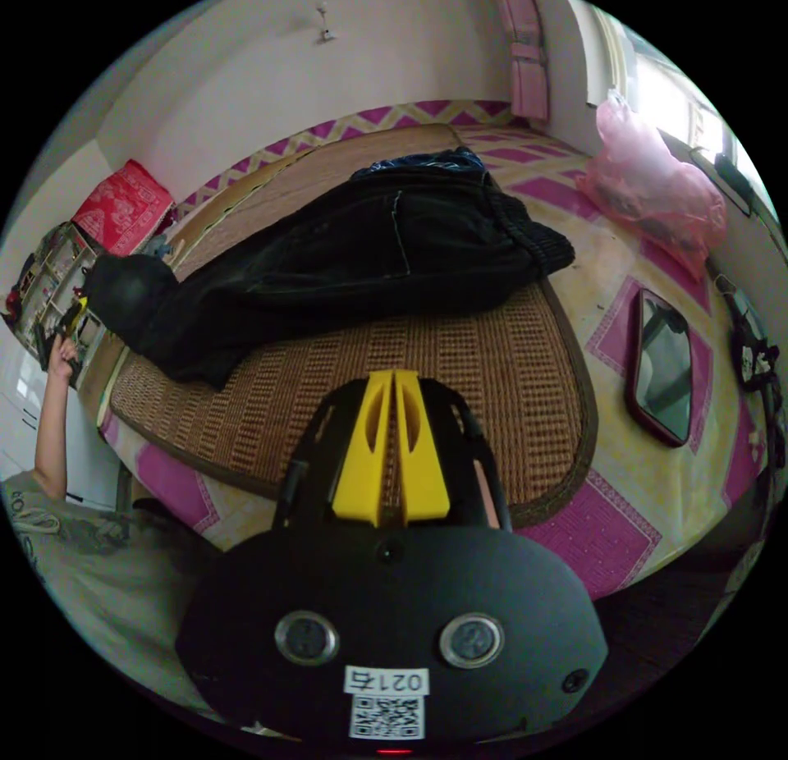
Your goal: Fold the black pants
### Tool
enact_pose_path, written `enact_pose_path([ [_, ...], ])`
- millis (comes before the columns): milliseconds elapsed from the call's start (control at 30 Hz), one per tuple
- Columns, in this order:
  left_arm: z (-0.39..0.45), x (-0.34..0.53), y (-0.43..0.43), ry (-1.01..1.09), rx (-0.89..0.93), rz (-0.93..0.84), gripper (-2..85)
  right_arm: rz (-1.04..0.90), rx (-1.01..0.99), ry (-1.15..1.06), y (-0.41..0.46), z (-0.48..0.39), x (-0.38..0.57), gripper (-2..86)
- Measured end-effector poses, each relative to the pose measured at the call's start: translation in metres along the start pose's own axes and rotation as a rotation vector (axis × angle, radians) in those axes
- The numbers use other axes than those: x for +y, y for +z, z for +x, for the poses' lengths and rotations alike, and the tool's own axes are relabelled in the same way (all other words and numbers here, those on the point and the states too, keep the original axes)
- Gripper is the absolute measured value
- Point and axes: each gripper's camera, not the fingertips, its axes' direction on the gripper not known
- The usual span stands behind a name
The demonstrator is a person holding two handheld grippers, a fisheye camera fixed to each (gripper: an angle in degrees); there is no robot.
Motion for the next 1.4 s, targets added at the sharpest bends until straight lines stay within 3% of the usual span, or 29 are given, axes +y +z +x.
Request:
enact_pose_path([
  [67, -0.075, 0.007, -0.007, -0.102, -0.094, -0.069, -0.8, 0.000, 0.017, -0.001, 0.002, -0.009, -0.002, -0.8],
  [167, -0.120, 0.019, 0.013, -0.134, -0.118, -0.195, -0.8, -0.013, 0.017, -0.010, 0.006, -0.029, -0.008, -1.0],
  [400, -0.133, -0.003, 0.006, -0.068, -0.115, -0.243, -0.5, 0.055, -0.062, -0.219, -0.007, -0.121, -0.043, -0.6],
  [500, -0.140, -0.009, -0.031, -0.147, -0.119, -0.109, -0.2, 0.078, -0.058, -0.308, -0.006, -0.158, -0.076, 0.7],
  [600, -0.103, -0.018, -0.060, -0.012, -0.055, 0.037, 0.4, 0.124, 0.018, -0.480, 0.004, -0.190, -0.121, 6.3],
  [767, 0.016, -0.030, 0.006, 0.437, 0.023, -0.161, 6.5, 0.020, 0.239, -0.795, 0.059, -0.219, -0.223, 9.9],
  [867, 0.057, -0.032, 0.051, 0.571, 0.070, -0.249, 9.2, -0.114, 0.301, -0.884, 0.094, -0.212, -0.270, 9.9],
  [1167, 0.119, -0.027, 0.136, 0.802, 0.098, -0.507, 10.8, -0.386, 0.149, -0.911, 0.144, -0.188, -0.351, 7.4],
  [1400, 0.153, -0.001, 0.156, 0.898, 0.106, -0.652, 9.2, -0.346, 0.086, -0.899, 0.136, -0.178, -0.360, 0.0],
])
